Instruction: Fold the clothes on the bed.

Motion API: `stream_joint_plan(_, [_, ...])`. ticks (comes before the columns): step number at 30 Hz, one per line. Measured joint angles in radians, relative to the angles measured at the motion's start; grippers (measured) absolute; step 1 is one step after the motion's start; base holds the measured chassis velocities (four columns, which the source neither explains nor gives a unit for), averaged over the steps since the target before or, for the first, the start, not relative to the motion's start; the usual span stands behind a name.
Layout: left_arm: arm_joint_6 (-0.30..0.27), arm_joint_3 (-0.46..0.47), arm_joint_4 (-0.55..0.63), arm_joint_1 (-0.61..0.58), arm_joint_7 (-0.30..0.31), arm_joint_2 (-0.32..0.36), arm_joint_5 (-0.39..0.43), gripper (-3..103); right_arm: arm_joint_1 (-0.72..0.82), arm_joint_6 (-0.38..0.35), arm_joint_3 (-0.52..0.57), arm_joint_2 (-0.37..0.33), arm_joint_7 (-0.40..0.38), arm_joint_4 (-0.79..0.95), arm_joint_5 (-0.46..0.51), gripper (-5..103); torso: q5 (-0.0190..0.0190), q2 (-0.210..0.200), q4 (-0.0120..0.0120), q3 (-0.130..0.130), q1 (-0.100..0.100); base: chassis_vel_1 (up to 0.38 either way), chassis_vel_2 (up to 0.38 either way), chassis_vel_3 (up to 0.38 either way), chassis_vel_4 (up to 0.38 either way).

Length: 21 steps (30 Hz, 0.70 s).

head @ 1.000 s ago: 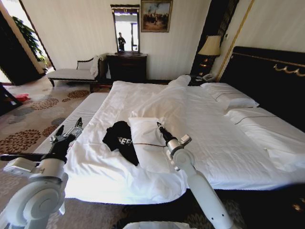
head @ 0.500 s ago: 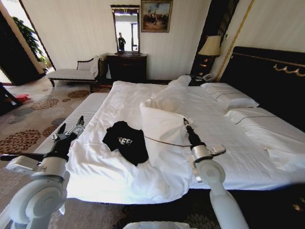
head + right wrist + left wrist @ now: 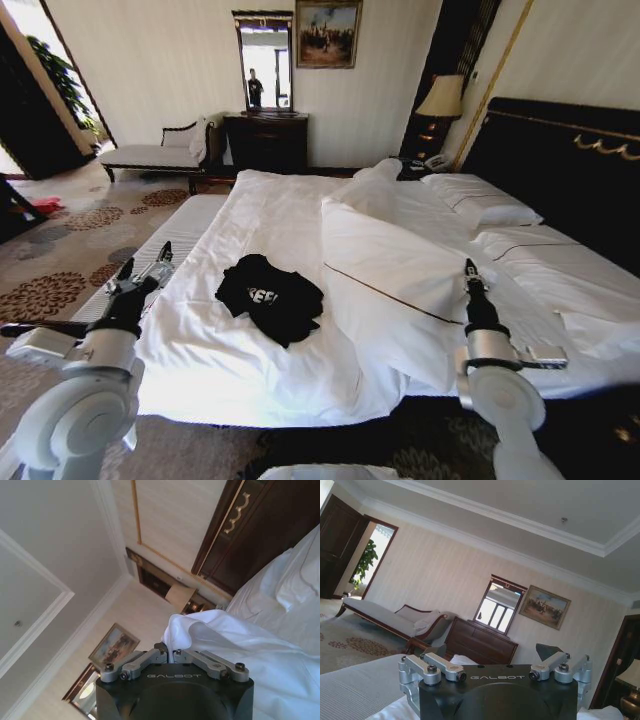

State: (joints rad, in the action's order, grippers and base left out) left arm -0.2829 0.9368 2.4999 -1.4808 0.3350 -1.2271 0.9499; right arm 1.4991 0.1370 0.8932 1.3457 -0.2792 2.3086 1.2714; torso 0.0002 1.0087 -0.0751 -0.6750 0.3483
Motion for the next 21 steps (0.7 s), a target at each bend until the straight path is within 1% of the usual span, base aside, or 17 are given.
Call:
stream_joint_plan(2, [0.001, 0.002, 0.0, 0.0, 0.0, -0.006, 0.0, 100, 0.019, 0.011, 0.048, 0.005, -0.009, 0.007, 0.011, 1, 0.0, 0.0, 0.0001, 0.0, 0.0, 0.0, 0.0, 0.0, 0.0])
stream_joint_plan(3, [0.001, 0.002, 0.0, 0.0, 0.0, -0.006, 0.0, 100, 0.019, 0.011, 0.048, 0.005, -0.009, 0.007, 0.011, 1, 0.0, 0.0, 0.0001, 0.0, 0.0, 0.0, 0.0, 0.0, 0.0])
stream_joint_plan(4, [0.002, 0.003, 0.0, 0.002, 0.0, -0.012, -0.001, 100, 0.038, 0.021, 0.094, 0.011, -0.022, 0.011, 0.024, 1, 0.0, 0.0, 0.0, 0.0, 0.0, 0.0, 0.0, 0.0, 0.0])
stream_joint_plan(8, [0.005, -0.003, 0.0, 0.007, 0.0, -0.024, -0.017, 100, 0.106, 0.05, 0.208, 0.026, -0.048, 0.009, 0.059, 1, -0.0001, 0.0, 0.0, 0.0, 0.0, 0.0, 0.0, 0.0, 0.0])
stream_joint_plan(9, [0.005, -0.003, 0.0, 0.007, 0.0, -0.024, -0.017, 100, 0.106, 0.05, 0.208, 0.026, -0.048, 0.009, 0.059, 1, -0.0001, 0.0, 0.0, 0.0, 0.0, 0.0, 0.0, 0.0, 0.0])
stream_joint_plan(11, [0.005, -0.013, 0.0, 0.014, -0.001, -0.027, -0.024, 100, 0.144, 0.065, 0.255, 0.028, -0.06, -0.005, 0.072, 1, 0.0, 0.0, -0.0004, 0.0, 0.0, 0.0, 0.0, 0.0, 0.0])
stream_joint_plan(14, [0.005, -0.034, 0.0, 0.024, -0.004, -0.031, -0.042, 100, 0.178, 0.081, 0.324, 0.026, -0.116, -0.035, 0.088, 1, 0.0001, 0.0, -0.0004, 0.0, 0.0, 0.0, 0.0, 0.0, 0.0])
stream_joint_plan(15, [0.005, -0.034, 0.0, 0.024, -0.004, -0.031, -0.042, 100, 0.178, 0.081, 0.324, 0.026, -0.116, -0.035, 0.088, 1, 0.0001, 0.0, -0.0004, 0.0, 0.0, 0.0, 0.0, 0.0, 0.0])
stream_joint_plan(18, [0.005, -0.039, -0.001, 0.029, -0.004, -0.029, -0.044, 100, 0.197, 0.085, 0.374, 0.025, -0.164, -0.046, 0.094, 1, 0.0, 0.0, -0.0002, 0.0, 0.0, 0.0, 0.0, 0.0, 0.0])
stream_joint_plan(19, [0.005, -0.039, -0.001, 0.029, -0.004, -0.029, -0.044, 100, 0.197, 0.085, 0.374, 0.025, -0.164, -0.046, 0.094, 1, 0.0, 0.0, -0.0002, 0.0, 0.0, 0.0, 0.0, 0.0, 0.0])
stream_joint_plan(21, [0.006, -0.037, -0.006, 0.031, -0.005, -0.021, -0.041, 100, 0.207, 0.086, 0.394, 0.026, -0.193, -0.046, 0.093, 1, -0.0002, 0.0, -0.0002, 0.0, 0.0, 0.0, 0.0, 0.0, 0.0])
